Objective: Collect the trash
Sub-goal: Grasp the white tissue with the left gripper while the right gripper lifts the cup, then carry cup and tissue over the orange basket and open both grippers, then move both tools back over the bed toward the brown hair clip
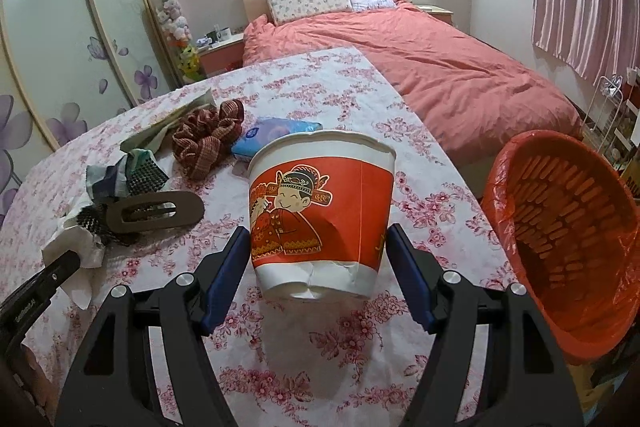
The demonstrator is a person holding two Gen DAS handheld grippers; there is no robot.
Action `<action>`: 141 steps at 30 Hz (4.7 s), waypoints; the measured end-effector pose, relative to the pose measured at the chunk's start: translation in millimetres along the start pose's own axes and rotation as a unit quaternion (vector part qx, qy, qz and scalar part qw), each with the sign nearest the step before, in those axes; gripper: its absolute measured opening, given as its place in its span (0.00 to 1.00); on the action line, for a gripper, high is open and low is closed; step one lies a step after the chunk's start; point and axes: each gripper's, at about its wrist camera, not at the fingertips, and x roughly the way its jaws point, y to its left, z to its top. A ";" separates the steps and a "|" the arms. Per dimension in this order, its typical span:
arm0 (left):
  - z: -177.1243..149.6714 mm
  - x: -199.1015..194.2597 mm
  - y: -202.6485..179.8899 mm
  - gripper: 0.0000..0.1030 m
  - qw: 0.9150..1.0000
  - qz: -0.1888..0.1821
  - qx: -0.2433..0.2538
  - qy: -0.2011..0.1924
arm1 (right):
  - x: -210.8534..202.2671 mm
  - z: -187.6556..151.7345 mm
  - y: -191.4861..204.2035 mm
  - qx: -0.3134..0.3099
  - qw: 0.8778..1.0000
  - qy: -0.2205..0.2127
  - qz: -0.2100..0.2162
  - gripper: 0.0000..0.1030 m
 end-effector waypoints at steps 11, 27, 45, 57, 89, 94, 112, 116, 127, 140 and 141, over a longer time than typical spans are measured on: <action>10.9 -34.3 -5.2 0.10 0.999 -0.010 0.004 -0.042 | -25.8 5.8 1.4 -0.005 1.000 -0.028 0.004 0.67; 21.0 -89.5 -63.2 0.10 0.993 -0.071 0.039 -0.091 | -77.9 13.3 -13.3 0.006 0.996 -0.086 0.015 0.67; 7.9 -97.3 -188.7 0.10 0.972 -0.188 0.120 -0.080 | -126.6 13.0 -84.6 0.061 0.984 -0.162 -0.043 0.67; -9.5 -66.9 -273.7 0.10 0.949 -0.266 0.167 -0.038 | -122.0 10.9 -141.4 0.124 0.972 -0.177 -0.088 0.67; -25.4 31.4 -269.2 0.76 0.968 -0.154 0.195 0.021 | -73.5 2.6 -196.8 0.178 0.972 -0.113 -0.108 0.88; -12.9 19.7 -211.0 0.81 0.979 -0.115 0.166 0.007 | -68.5 6.0 -161.1 0.142 0.980 -0.100 -0.101 0.91; 10.8 -2.5 -24.4 0.82 0.998 0.033 0.047 -0.021 | -23.8 4.9 -33.9 0.027 0.999 -0.025 -0.037 0.92; 10.5 -3.2 -5.8 0.82 0.998 0.045 0.032 -0.018 | -10.3 6.5 -2.4 0.009 1.000 -0.010 -0.020 0.92; 13.2 -20.6 36.1 0.81 0.997 0.074 0.008 -0.032 | 24.8 4.7 99.5 -0.036 0.998 0.036 0.049 0.92; 16.9 -33.8 84.1 0.82 0.994 0.096 -0.037 -0.036 | 60.3 6.7 158.3 -0.047 0.998 0.040 -0.002 0.95; 16.6 -33.2 84.6 0.82 0.994 0.095 -0.039 -0.035 | 61.8 7.3 158.6 -0.051 0.998 0.038 -0.009 0.96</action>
